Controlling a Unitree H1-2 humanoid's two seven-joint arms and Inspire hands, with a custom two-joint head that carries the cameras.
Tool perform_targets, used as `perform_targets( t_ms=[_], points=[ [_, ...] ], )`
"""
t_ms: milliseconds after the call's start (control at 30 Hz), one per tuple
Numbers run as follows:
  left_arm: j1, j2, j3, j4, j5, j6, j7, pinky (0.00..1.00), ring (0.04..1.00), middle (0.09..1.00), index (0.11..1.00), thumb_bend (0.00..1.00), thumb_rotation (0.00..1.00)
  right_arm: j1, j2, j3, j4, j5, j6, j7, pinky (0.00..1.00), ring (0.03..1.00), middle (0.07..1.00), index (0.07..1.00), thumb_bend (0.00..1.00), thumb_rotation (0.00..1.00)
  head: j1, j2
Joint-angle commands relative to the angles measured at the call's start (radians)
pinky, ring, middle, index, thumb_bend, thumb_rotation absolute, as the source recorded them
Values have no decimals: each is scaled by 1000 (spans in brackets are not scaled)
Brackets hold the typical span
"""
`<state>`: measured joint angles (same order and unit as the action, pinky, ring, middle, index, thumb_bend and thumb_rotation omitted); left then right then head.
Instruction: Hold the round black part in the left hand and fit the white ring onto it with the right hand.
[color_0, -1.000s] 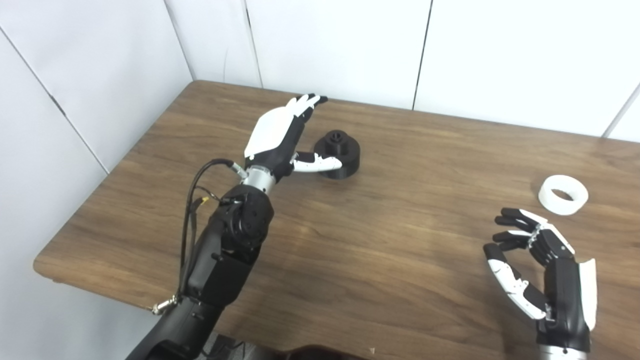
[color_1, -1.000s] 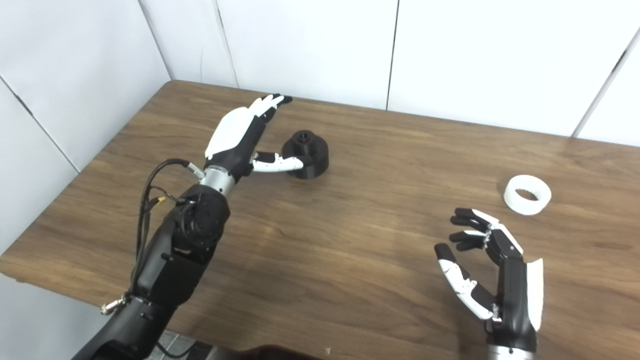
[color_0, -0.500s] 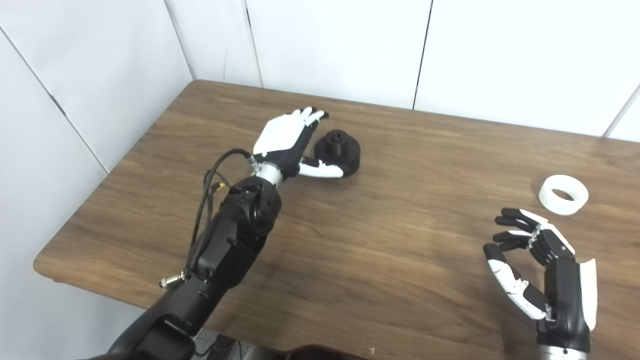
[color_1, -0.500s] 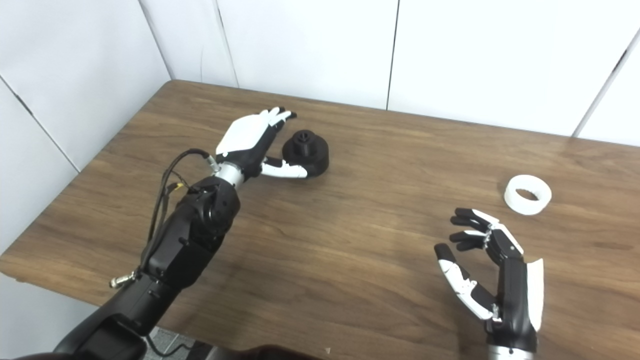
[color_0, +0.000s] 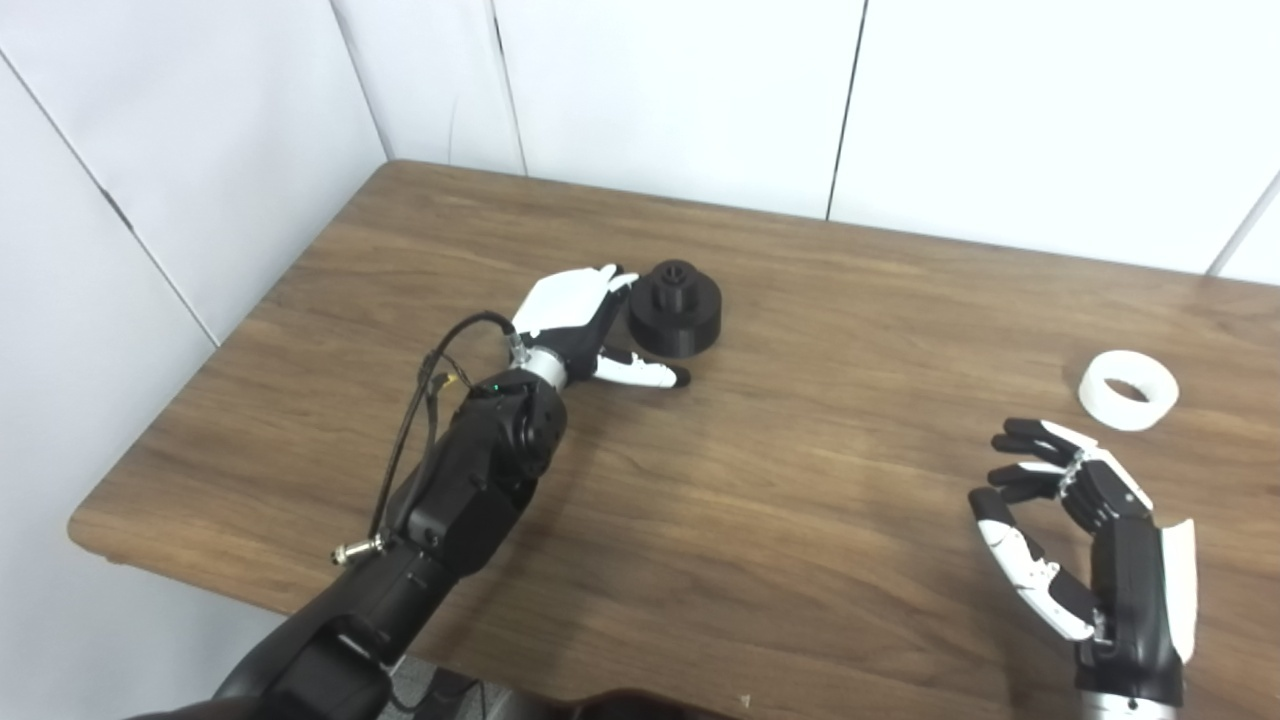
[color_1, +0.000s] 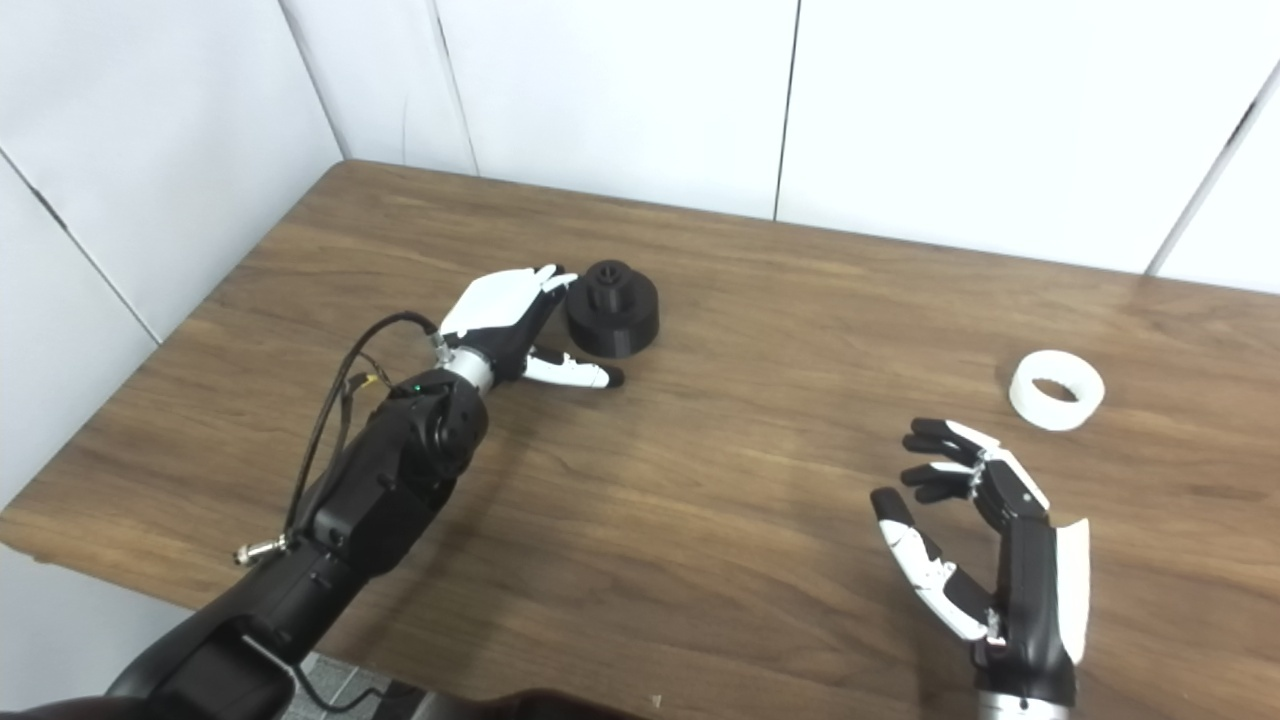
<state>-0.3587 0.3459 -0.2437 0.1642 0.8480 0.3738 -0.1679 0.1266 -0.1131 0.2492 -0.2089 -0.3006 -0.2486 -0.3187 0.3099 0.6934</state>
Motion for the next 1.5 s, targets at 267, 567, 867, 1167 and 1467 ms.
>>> perform_targets(
  t_ms=[267, 567, 867, 1167, 1467],
  points=[
    [-53, 8, 1, 74, -9, -17, 90, 1000, 1000, 1000, 887, 1000, 618, 64, 73, -15, -10, -6, -21, -5, 472, 543, 651, 679, 492, 378, 1, 3],
    [-52, -41, 42, 136, -110, -72, 192, 964, 1000, 1000, 854, 1000, 565, 68, 74, -16, -15, -9, -22, -3, 475, 545, 651, 674, 491, 366, -2, 5],
    [-66, -85, 73, 215, -193, -140, 280, 966, 1000, 1000, 832, 999, 562, 72, 74, -16, -28, -5, -14, 1, 480, 552, 654, 673, 484, 354, -7, 11],
    [-90, -130, 114, 299, -291, -224, 340, 970, 1000, 1000, 815, 971, 493, 74, 77, -16, -37, -18, -12, -3, 472, 545, 650, 672, 474, 340, -14, 17],
    [-95, -144, 119, 335, -335, -276, 376, 997, 1000, 996, 704, 884, 368, 76, 80, -16, -43, -12, -7, 0, 476, 547, 650, 676, 471, 320, -14, 21]
  ],
)
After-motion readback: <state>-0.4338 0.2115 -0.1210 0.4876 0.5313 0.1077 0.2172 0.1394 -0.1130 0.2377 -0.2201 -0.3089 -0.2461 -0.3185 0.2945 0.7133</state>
